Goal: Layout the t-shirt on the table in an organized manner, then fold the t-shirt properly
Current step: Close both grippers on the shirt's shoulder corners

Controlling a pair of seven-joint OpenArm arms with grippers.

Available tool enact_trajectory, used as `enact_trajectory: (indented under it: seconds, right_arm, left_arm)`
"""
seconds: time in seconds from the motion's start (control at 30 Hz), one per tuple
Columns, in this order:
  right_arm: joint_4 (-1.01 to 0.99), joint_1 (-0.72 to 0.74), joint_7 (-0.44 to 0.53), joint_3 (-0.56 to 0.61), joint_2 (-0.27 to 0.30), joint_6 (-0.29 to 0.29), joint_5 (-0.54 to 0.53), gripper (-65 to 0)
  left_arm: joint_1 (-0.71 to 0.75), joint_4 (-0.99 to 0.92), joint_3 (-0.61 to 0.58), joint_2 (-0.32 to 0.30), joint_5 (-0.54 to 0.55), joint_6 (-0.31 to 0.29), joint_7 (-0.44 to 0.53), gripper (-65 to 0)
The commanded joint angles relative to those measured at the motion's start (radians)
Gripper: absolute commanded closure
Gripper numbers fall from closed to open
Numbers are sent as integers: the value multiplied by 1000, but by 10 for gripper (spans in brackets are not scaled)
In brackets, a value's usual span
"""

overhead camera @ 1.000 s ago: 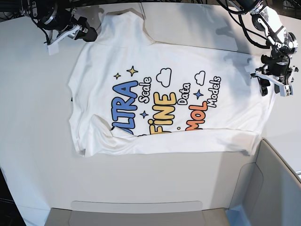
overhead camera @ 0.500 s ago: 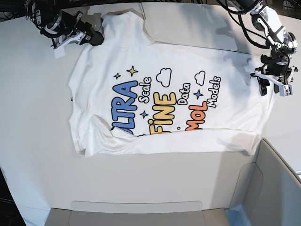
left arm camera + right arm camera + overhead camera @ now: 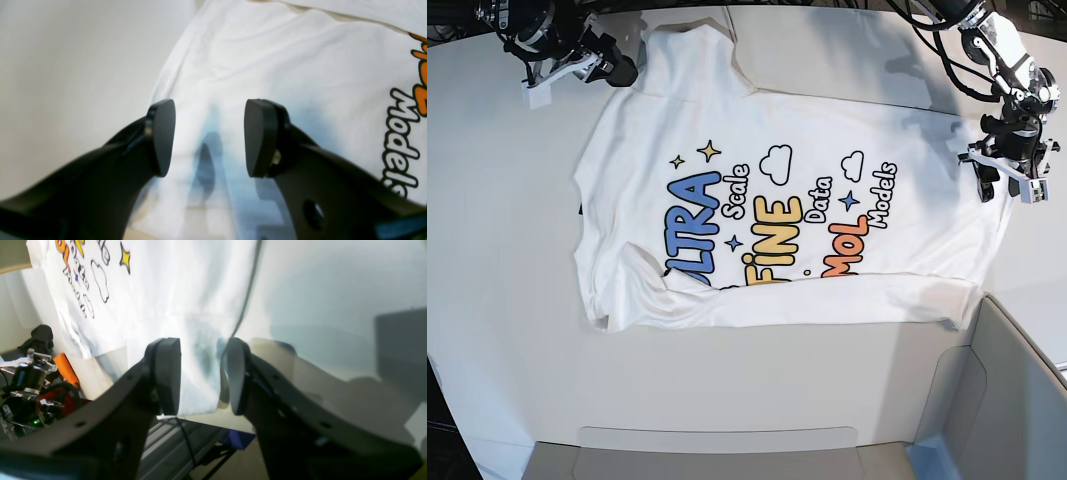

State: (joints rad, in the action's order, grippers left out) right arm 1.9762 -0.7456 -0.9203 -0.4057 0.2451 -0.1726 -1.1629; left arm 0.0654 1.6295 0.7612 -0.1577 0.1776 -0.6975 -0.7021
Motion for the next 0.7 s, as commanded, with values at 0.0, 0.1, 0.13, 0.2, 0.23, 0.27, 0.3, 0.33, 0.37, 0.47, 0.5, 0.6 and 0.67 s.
enact_trajectory:
  seconds: [0.0,0.1,0.13,0.2,0.23,0.27,0.3,0.33,0.37,0.47,0.5,0.6,0.67]
  right_arm:
    - [16,-12,-7,-6,4,8,-19,-238]
    - [-8,2,-9,-3,3,8,34,-238]
    - [-27,21,-12,1,-2,8,59,-238]
    - [-67,50,-12,21,-17,8,99,-238]
    - [-84,57,-12,24,-19,8,110,-238]
    - [-97,61,-12,24,-19,8,117,-238]
    - [-107,65,-12,26,-19,9,117,-238]
    - [-114,71,-13,31,-20,9,117,-238]
    - [-119,76,-13,44,-20,9,117,-238]
    - [-125,102,-13,87,-20,9,119,-238]
    - [-131,113,-13,106,-20,9,119,-238]
    - [-139,140,-13,161,-20,8,119,-238]
    - [-139,151,-13,192,-20,8,119,-238]
  left_arm:
    - [-11,15,2,-13,15,-1,26,-336]
    - [-11,15,2,2,12,-1,26,-336]
    - [-11,16,2,4,12,-1,26,-336]
    - [-11,16,2,5,12,-1,26,-336]
    - [-11,16,2,5,12,-1,26,-336]
    - [-11,16,2,5,12,-1,26,-336]
    - [-11,16,2,5,12,-1,26,-336]
    - [-11,16,2,5,12,-1,26,-336]
    - [-11,16,2,5,12,-1,26,-336]
    - [-11,16,2,5,12,-1,26,-336]
    - [-11,18,2,5,12,-1,26,-336]
    - [-11,19,2,5,12,-1,26,-336]
    - [-9,19,2,5,12,-1,25,-336]
